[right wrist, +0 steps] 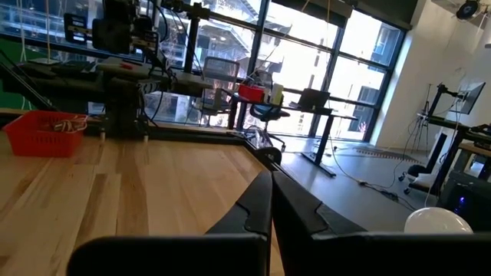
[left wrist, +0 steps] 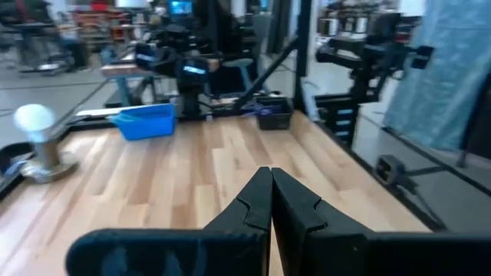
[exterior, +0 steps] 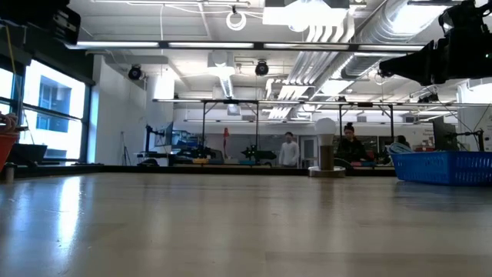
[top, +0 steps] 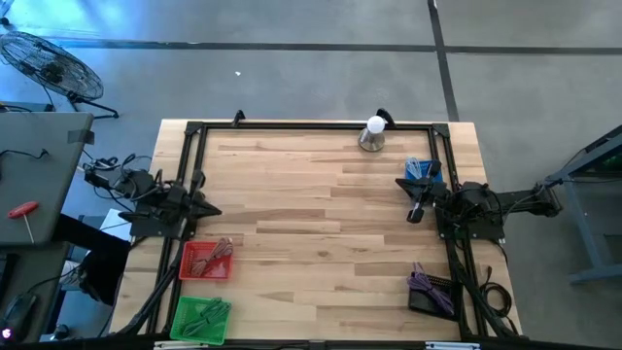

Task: Pick & Place USB Port
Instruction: Return to Home Position

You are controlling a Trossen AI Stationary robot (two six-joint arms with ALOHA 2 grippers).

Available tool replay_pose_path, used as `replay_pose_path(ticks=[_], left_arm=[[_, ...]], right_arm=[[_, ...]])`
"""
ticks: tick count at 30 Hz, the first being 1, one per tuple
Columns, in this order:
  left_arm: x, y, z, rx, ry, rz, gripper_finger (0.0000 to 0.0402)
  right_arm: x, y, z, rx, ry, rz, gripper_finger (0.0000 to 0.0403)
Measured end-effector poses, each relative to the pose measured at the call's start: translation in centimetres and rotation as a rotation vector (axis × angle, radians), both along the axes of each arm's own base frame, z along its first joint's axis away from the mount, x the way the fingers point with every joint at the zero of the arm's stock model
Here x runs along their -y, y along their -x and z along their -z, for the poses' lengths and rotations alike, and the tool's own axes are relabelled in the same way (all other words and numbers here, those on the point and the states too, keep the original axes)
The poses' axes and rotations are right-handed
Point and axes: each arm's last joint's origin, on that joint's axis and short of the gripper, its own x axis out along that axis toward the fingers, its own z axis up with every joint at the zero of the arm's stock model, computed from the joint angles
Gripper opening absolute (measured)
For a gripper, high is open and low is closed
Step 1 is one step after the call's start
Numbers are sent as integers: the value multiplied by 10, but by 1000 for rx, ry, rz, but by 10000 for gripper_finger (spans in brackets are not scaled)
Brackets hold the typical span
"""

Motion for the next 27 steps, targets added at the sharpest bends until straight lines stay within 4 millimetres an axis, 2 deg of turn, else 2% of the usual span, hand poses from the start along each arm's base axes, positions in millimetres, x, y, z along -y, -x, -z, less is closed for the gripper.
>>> replay_pose_path(ticks=[8,27], left_arm=[[8,-11,16,44,-34,71,0],[19,-33,57,155,7,111,0]], right_arm=[[0,0,0,0,0,0,3],[0,0,0,1,0,0,3]])
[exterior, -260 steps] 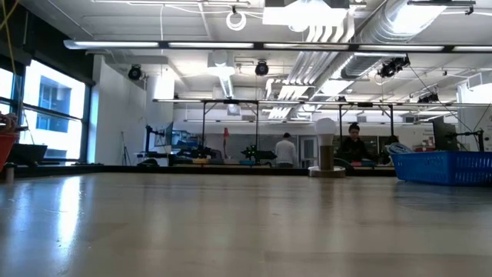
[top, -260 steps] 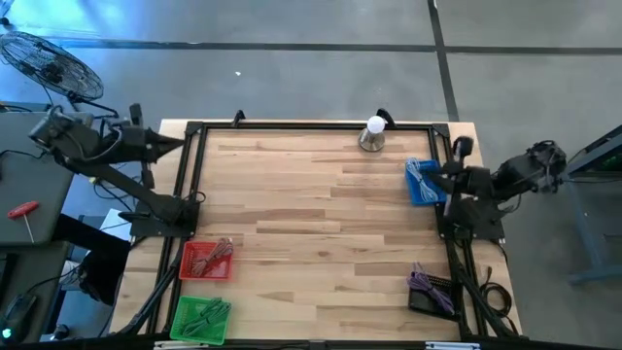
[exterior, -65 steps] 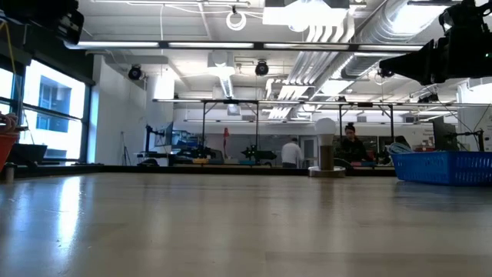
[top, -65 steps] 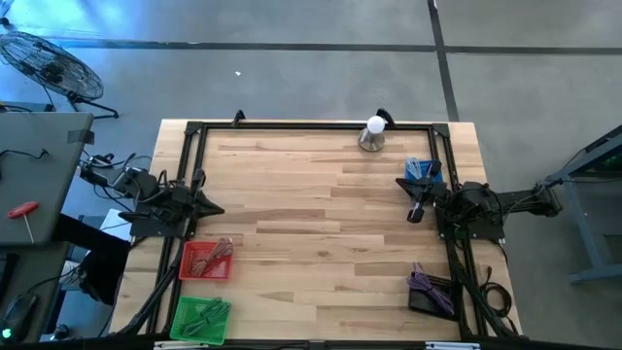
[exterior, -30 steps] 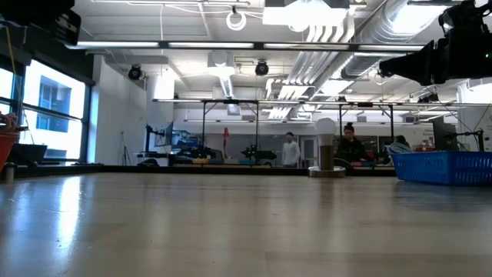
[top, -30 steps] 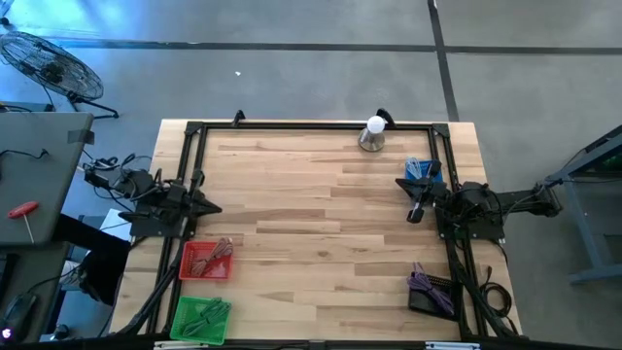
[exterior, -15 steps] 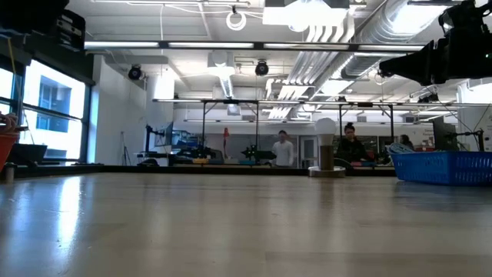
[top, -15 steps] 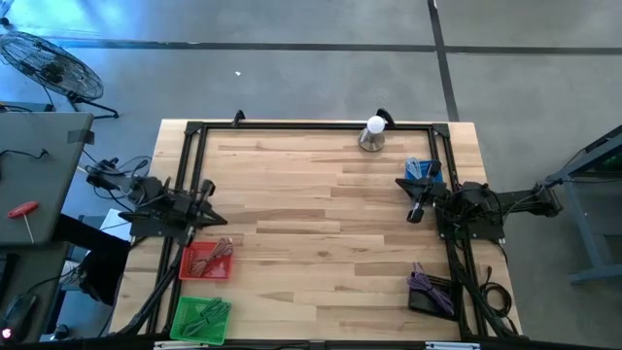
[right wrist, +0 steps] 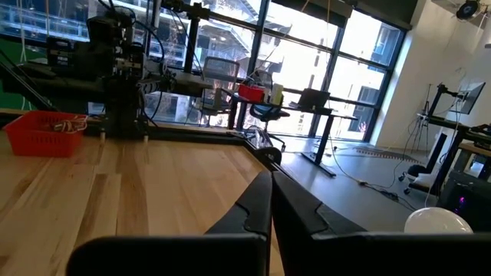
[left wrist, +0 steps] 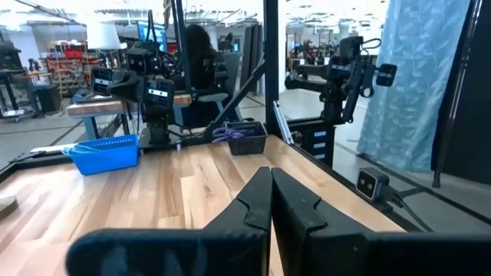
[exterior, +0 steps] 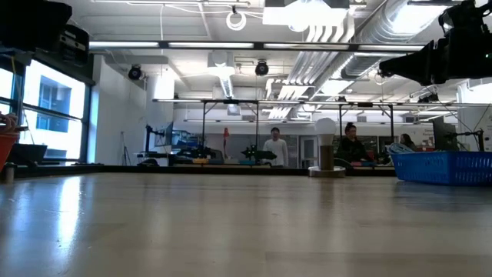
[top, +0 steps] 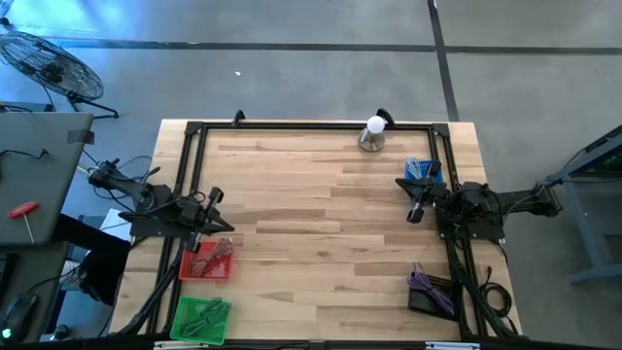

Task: Pick & Place USB Port
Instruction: Return to Home Position

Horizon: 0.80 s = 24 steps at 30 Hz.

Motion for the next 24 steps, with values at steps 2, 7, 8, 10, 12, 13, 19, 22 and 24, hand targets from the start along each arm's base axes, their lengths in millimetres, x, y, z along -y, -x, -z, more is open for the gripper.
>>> replay_pose_path(ticks=[2,7,8,10,12,13,19,22,24], left_arm=[[1,-1,3,7,3,5,0],[1,-2,8,19,8,10,0],[2,-3,9,22,9,16,0],[2,-3,11,39,13,25,0],[2,-3,11,55,8,24,0],[2,-3,11,57,7,24,0],[3,-4,12,49,-1,25,0],[-1,-6,14,44,-8,2,0],[-5,-7,14,47,-15,-8,0]], right_arm=[[0,0,0,0,0,0,1],[0,0,0,0,0,0,3],[0,0,0,0,0,0,4],[0,0,0,0,0,0,5],[0,0,0,0,0,0,4],[0,0,0,0,0,0,3],[0,0,0,0,0,0,1],[0,0,0,0,0,0,4],[0,0,0,0,0,0,5]])
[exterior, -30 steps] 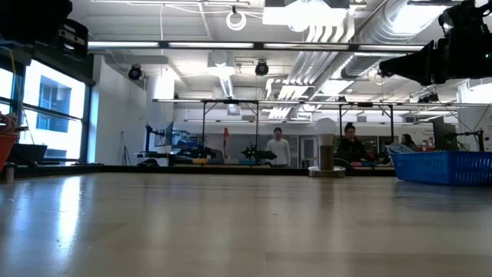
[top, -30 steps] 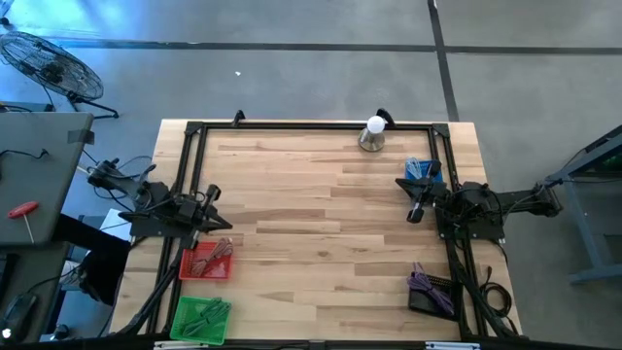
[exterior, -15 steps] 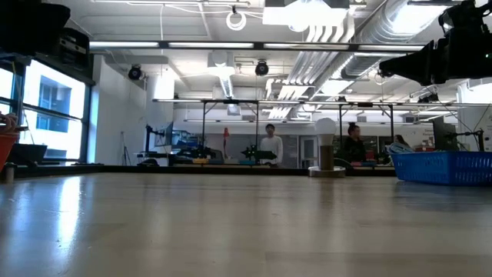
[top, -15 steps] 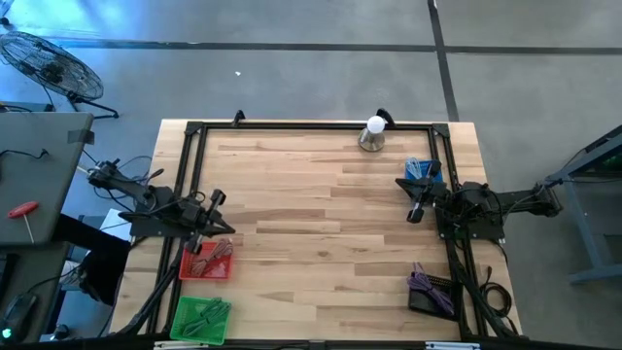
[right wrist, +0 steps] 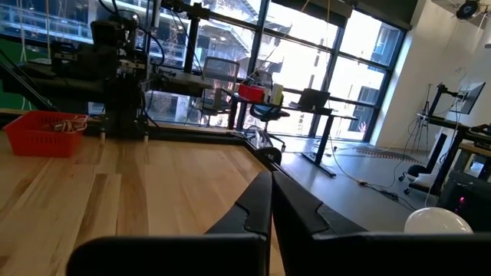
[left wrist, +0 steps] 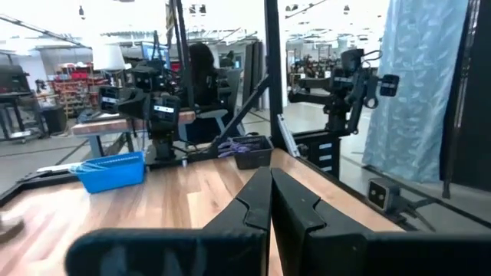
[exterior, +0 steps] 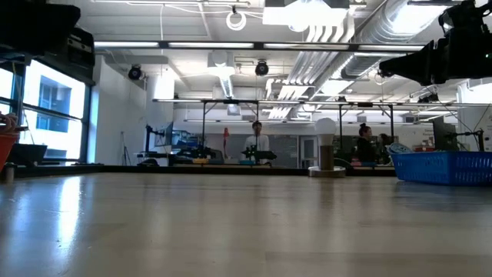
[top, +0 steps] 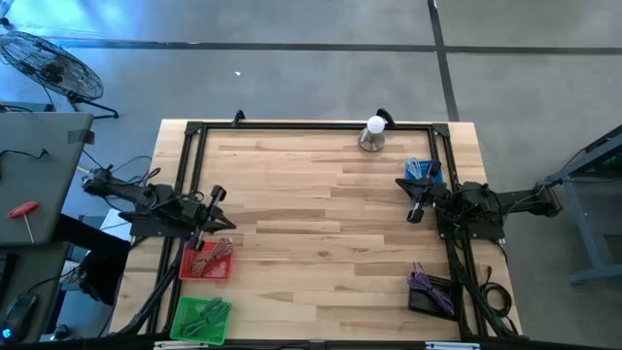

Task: Pick & Place USB Port
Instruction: Return to Home Position

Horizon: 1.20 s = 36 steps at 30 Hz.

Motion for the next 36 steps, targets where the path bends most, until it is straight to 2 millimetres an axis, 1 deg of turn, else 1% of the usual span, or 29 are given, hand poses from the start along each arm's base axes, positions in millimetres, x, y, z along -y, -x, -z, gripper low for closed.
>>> replay_pose_path(ticks=[4,11,15,18,26,36], left_arm=[[-9,-3,0,2,-14,-29,0],[-21,-5,3,-24,-17,-142,0],[-28,-6,6,-59,31,-209,0],[-33,-6,7,-77,30,-233,0],[-36,-6,11,-110,28,-281,0],[-36,-6,11,-114,33,-280,0]], right_arm=[[0,0,0,0,0,0,2],[0,0,0,0,0,0,4],[0,0,0,0,0,0,5],[0,0,0,0,0,0,2],[0,0,0,0,0,0,4],[0,0,0,0,0,0,2]])
